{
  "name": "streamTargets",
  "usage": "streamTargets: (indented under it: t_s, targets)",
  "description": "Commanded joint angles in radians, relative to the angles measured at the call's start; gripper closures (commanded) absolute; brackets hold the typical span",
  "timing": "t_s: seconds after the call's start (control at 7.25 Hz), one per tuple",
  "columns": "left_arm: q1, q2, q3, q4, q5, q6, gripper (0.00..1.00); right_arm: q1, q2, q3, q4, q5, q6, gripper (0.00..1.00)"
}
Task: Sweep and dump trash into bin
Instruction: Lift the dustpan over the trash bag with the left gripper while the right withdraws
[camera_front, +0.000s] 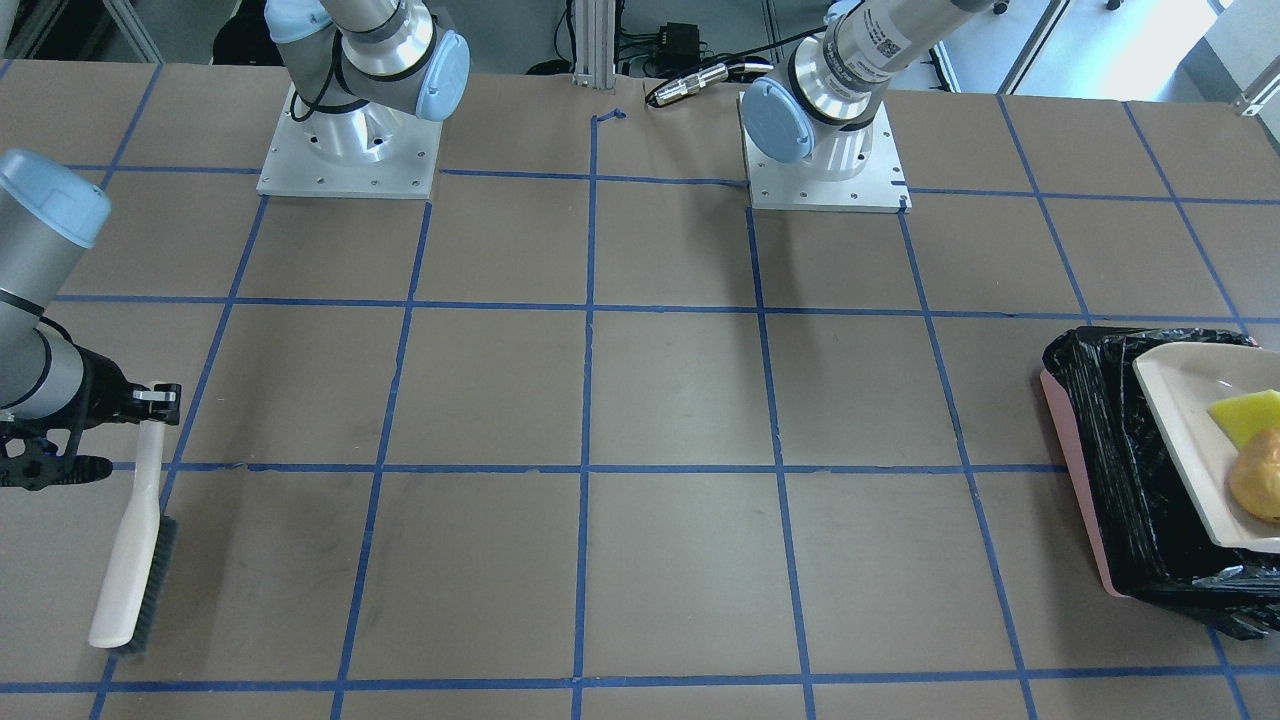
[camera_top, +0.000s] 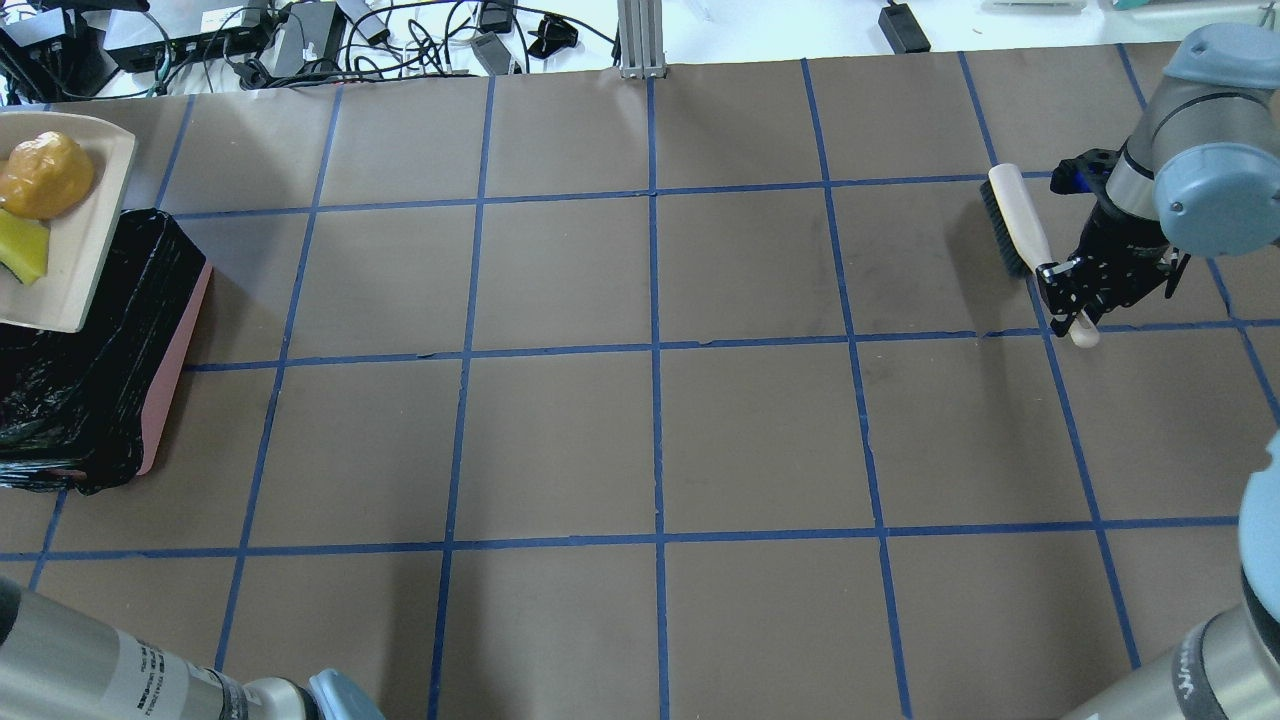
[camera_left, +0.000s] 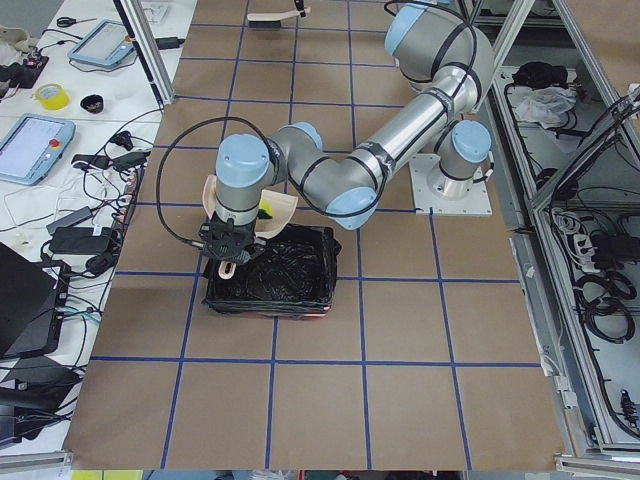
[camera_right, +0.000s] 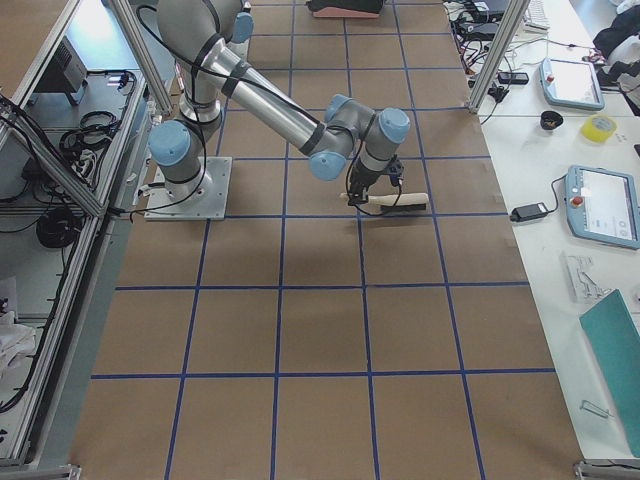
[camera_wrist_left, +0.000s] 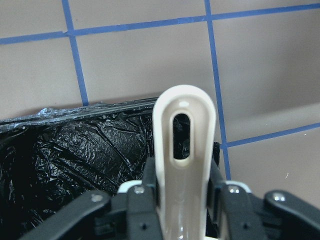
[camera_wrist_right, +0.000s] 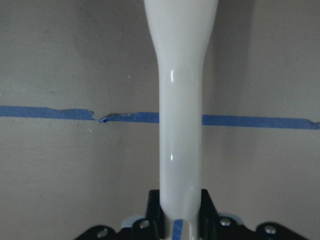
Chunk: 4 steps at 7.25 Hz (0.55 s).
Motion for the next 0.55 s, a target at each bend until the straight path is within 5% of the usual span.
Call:
streamTargets:
  t_s: [0.0, 0.14, 0.28, 0.41]
  targets:
    - [0.013, -0.071, 0.045, 0.037, -0.005, 0.071, 1.0, 0.0, 0.002, 0.001, -0.003, 0.004, 0.009, 0.81]
    - [0.029, -0.094, 0.048, 0.066, -0.04, 0.114, 1.0, 0.0, 0.002, 0.001, -0.007, 0.002, 0.013, 0.69]
    - [0.036, -0.117, 0.051, 0.143, -0.066, 0.166, 1.0, 0.0, 0.012, 0.0, -0.011, 0.001, 0.011, 0.29]
    - [0.039, -0.123, 0.047, 0.159, -0.088, 0.209, 1.0, 0.0, 0.034, -0.009, -0.014, -0.007, 0.011, 0.27]
